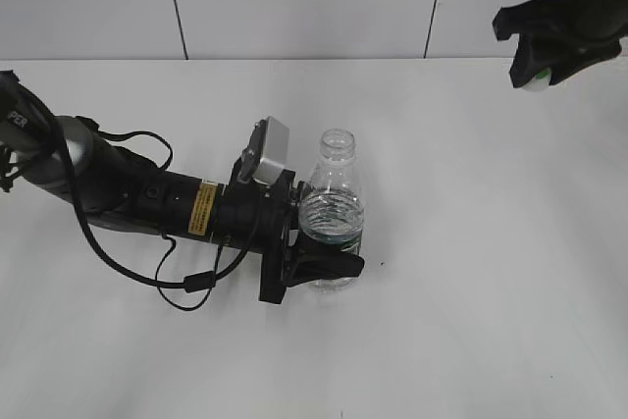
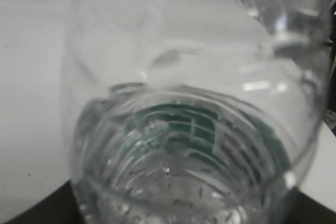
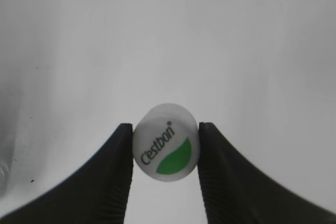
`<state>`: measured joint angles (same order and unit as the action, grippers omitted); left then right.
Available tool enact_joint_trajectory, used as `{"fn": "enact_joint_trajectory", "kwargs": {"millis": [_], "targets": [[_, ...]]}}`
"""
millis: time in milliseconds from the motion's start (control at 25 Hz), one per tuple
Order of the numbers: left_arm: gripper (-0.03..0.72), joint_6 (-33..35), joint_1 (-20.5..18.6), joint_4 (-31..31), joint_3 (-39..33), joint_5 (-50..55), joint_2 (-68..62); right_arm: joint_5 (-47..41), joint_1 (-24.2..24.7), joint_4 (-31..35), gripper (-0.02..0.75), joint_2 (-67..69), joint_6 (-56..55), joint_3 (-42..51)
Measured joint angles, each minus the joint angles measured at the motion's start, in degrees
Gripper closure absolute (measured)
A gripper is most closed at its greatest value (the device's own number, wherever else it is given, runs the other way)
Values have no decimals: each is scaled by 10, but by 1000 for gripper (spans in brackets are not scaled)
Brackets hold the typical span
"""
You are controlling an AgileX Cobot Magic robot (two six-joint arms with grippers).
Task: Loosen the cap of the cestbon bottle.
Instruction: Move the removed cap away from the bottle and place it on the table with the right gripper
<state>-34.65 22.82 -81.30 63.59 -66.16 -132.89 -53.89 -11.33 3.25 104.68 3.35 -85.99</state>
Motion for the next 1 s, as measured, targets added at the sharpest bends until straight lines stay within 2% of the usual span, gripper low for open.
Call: {"fn": "enact_joint_trajectory", "kwargs": {"millis": [360,680,1000], "targets": [[284,0,0,1,0,0,0,80,16,14,447,64,-17,85],[284,0,0,1,0,0,0,120,48,15,447,111,-34,86],[284,0,0,1,0,0,0,140,57,21,447,147,-34,89]]}}
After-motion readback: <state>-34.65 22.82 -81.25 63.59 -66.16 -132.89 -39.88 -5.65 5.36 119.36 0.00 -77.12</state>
